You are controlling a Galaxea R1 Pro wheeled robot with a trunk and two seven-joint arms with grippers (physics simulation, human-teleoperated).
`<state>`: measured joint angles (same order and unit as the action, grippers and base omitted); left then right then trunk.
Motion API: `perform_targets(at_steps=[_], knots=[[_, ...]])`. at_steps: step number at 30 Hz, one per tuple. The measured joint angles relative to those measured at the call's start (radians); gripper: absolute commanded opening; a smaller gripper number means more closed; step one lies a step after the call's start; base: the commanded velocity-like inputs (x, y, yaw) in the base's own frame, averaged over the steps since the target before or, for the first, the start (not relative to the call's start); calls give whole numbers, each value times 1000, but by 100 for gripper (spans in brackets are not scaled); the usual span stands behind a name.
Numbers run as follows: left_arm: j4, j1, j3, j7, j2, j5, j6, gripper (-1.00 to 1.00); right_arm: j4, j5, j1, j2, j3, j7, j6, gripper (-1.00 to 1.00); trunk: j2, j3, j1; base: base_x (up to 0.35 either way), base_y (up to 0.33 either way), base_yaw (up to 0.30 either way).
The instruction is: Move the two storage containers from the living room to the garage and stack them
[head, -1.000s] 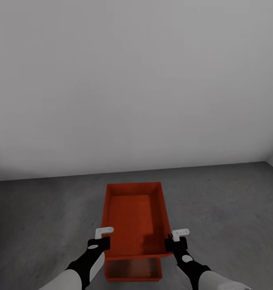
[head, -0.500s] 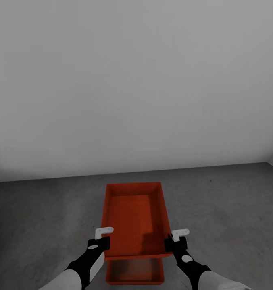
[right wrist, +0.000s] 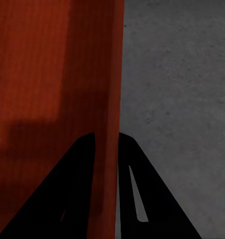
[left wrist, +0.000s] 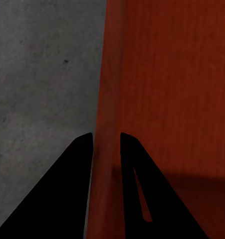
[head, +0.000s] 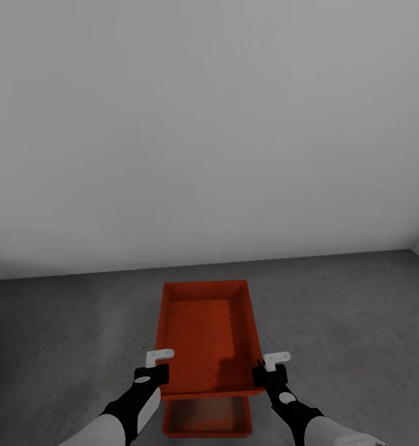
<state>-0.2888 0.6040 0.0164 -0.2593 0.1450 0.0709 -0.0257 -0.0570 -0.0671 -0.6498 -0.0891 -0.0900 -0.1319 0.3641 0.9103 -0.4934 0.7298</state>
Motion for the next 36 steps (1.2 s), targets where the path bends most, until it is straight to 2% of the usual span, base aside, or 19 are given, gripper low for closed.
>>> perform_targets(at_steps=[20, 27, 36], knots=[[-1, 0, 1, 0, 0, 0, -1, -100, 0, 0, 0, 0, 1, 0, 0, -100, 0, -30, 0, 0, 0, 0], [-1, 0, 0, -2, 1, 0, 0, -100, -1, -6, 0, 1, 5, 1, 0, -100, 0, -33, 0, 0, 0, -4], [-1, 0, 1, -3, 2, 1, -1, -100, -1, -6, 0, 1, 5, 1, 0, -100, 0, -33, 0, 0, 0, -190]])
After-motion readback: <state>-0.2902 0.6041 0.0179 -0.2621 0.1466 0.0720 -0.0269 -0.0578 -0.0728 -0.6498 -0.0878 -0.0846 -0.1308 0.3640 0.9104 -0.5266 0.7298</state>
